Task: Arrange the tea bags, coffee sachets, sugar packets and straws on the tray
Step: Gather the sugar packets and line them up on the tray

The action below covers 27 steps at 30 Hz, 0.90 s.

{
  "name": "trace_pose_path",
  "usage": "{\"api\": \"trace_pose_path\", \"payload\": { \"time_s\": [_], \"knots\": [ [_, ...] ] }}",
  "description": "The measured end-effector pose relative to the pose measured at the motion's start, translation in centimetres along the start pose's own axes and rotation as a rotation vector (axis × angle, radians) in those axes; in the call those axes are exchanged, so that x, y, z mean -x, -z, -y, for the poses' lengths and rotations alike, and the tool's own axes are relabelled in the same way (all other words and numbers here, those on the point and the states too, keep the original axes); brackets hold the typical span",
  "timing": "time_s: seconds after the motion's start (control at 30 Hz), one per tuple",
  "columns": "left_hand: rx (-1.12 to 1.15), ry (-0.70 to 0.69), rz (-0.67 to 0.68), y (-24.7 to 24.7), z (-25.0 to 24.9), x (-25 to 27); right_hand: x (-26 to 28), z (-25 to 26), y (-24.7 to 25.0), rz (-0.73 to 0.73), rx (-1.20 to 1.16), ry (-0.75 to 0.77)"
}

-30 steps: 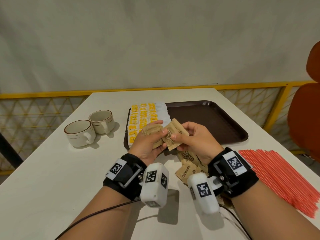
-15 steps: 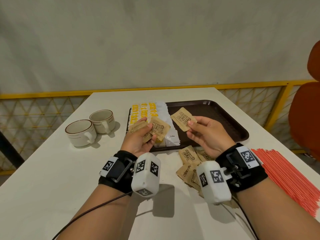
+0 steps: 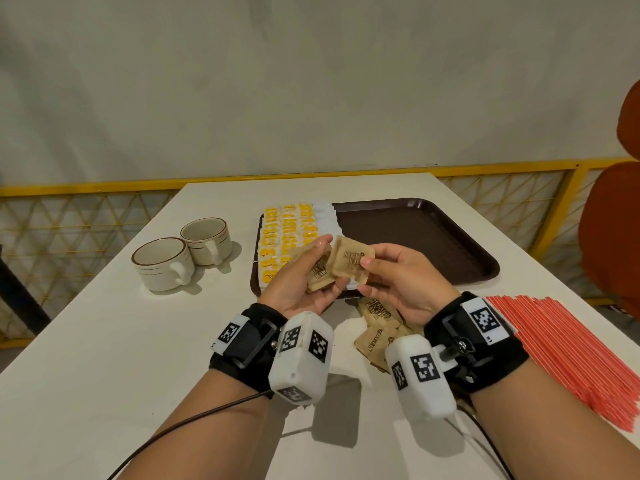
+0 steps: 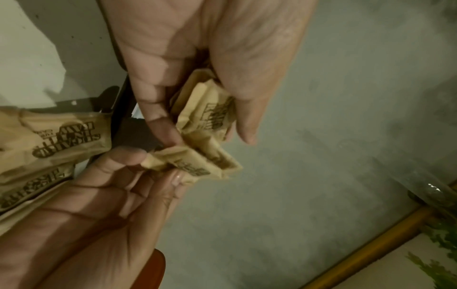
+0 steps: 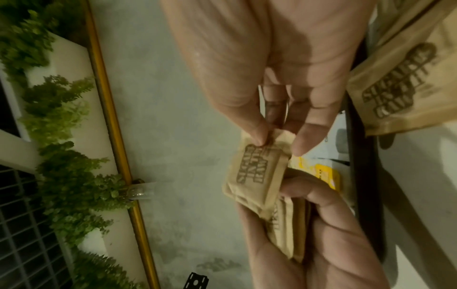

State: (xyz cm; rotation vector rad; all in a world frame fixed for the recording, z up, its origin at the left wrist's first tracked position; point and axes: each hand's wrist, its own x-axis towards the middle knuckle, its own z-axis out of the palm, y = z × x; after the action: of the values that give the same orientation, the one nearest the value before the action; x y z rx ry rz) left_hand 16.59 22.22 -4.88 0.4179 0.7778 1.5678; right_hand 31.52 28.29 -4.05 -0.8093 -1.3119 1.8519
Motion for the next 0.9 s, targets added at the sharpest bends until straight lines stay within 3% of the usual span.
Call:
{"api": "trace_pose_path", "payload": {
  "time_s": [0.2,0.3,0.43,0.53,0.6,0.67,0.9],
  "knots": [
    [-0.004,0.148,-0.025,-0.7,0.6,-0.1,-0.3,0.6,-0.9,0.008,0.055,0.033],
    [0.012,0.128,-0.024,-0.8,0.7,0.1,-1.1,0.5,-1.4,-0.042,0.403,0.121],
    [0.076,0.113,-0.066,-0.5,0.7,-0.2,-1.8,1.7,-1.5,-0.039,0.836,0.352],
    [0.126,0.151,-0.066,-0.3,0.6,-0.3,-1.2,3.4,-2.0,0.203,1.085,0.435],
    [0.103,0.202,-0.021,-0.4,0.5,-0.1,-1.0,3.6,-2.6,0.372,1.371,0.357],
    [0.050,0.241,0.006,-0.5,0.5,0.2,-1.2,3.2,-3.1,0.411,1.582,0.321],
    [0.070,0.183,0.085,-0.3,1.0,0.3,-1.9,2.9,-2.7,0.464,1.418,0.337]
  ]
}}
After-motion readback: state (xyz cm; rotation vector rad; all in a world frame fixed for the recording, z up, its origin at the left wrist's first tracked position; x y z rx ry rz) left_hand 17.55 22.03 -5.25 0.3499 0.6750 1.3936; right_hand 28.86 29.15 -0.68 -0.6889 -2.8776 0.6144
